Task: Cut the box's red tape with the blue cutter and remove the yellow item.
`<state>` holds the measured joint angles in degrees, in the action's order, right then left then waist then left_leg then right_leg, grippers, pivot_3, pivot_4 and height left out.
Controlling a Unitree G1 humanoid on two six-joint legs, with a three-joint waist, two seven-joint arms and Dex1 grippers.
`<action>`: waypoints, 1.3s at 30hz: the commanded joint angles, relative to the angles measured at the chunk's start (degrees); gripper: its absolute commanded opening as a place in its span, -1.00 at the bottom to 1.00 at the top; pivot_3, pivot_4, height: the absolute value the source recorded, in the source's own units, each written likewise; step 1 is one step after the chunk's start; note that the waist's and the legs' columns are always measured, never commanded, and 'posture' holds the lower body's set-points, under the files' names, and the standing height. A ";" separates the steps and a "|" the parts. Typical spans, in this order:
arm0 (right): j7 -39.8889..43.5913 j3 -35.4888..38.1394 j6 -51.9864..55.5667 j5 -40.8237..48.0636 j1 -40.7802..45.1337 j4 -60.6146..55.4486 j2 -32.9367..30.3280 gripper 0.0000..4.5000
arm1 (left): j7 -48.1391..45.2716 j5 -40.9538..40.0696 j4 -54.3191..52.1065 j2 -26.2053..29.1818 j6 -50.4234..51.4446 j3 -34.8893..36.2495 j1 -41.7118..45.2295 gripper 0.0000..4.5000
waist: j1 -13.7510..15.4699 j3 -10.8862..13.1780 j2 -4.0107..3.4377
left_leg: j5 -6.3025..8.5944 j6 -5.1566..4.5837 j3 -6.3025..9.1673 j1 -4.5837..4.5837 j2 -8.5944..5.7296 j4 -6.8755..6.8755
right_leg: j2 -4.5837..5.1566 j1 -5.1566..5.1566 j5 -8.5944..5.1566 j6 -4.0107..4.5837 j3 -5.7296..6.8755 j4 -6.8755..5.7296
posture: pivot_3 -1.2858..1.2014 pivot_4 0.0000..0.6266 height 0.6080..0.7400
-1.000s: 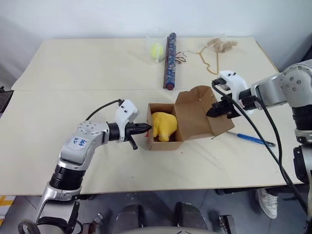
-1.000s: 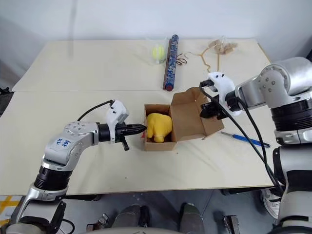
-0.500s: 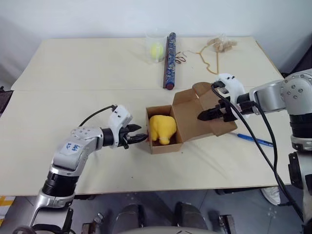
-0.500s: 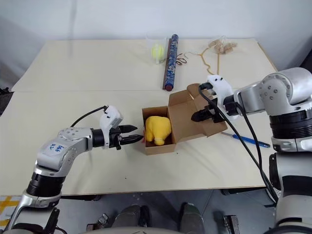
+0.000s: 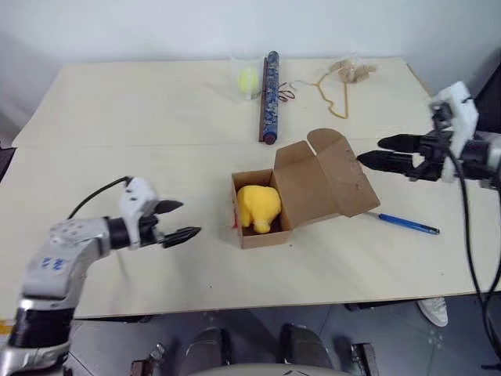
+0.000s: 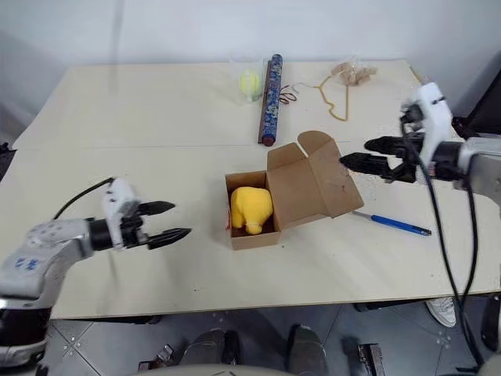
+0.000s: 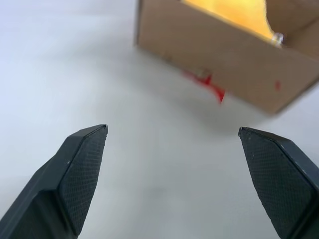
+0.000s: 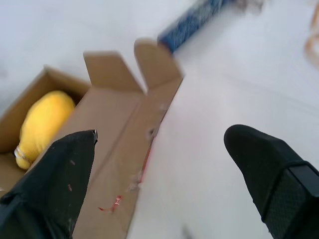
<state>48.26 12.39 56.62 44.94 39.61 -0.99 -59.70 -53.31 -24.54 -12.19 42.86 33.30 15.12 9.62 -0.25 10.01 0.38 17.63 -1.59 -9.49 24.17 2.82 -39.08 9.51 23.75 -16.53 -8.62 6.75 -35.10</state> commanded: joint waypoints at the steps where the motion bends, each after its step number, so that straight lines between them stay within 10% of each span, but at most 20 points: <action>1: 7.55 7.26 -10.55 0.30 -2.37 -0.92 0.73 1.00 | -3.52 -1.88 2.69 1.44 -7.46 7.64 -3.92 0.99 | 0.00 0.00 0.00 | 0.00 0.00 -0.01 -0.03 0.00 -0.02 | 0.00 -0.02 0.00 0.00 -0.01 -0.01 | 0.03 -0.52 1.00; 8: 24.55 7.15 -31.91 -4.16 -14.77 -6.15 4.36 1.00 | -9.89 -4.05 8.78 3.73 -14.26 19.23 -15.78 0.99 | 0.02 -0.01 0.02 | 0.03 -0.02 -0.05 -0.09 0.02 -0.03 | 0.00 -0.07 0.00 0.00 -0.01 0.03 | 0.03 -0.52 1.00; 16: 23.13 9.32 -40.02 -5.03 -22.89 -13.21 9.25 1.00 | -9.85 -11.75 2.73 6.03 -6.32 20.02 -14.50 0.99 | 0.51 -0.02 0.05 | 0.02 -0.03 0.14 -0.15 0.02 -0.10 | 0.06 -0.19 0.01 0.04 0.01 0.01 | 0.03 -0.52 1.00; 23: 19.56 11.55 -39.44 -4.03 -24.79 -15.35 9.00 1.00 | -11.79 -12.86 -2.72 9.95 12.41 -9.63 19.60 0.99 | 1.60 -0.03 0.11 | -0.13 -0.04 0.29 -0.16 -0.08 -0.15 | 0.05 -0.31 0.12 0.18 0.07 -0.13 | 0.03 -0.52 1.00; 27: 19.31 13.91 -34.21 -0.20 -27.93 -18.26 6.89 1.00 | -8.42 -2.98 5.54 -1.36 13.44 -26.77 40.83 0.99 | 1.71 -0.04 0.11 | -0.14 0.00 0.04 -0.37 -0.08 -0.15 | 0.00 -0.30 0.14 0.14 0.02 -0.40 | 0.03 -0.52 1.00; 39: 13.17 19.83 -31.20 1.55 -36.13 -27.22 7.68 1.00 | -9.47 20.43 30.48 -17.08 -5.90 -46.00 54.60 0.99 | 1.64 0.05 0.25 | -0.14 -0.01 0.06 -0.26 -0.04 -0.15 | -0.10 -0.20 0.13 0.14 -0.06 -0.02 | 0.03 -0.52 1.00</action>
<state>62.65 29.03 25.10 44.85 4.33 -25.43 -52.01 -61.81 -5.69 18.62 26.11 29.23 -30.86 62.50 1.39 10.06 0.63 17.49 -1.61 -9.39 24.00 2.78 -39.27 9.42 23.59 -16.39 -8.48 6.71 -35.13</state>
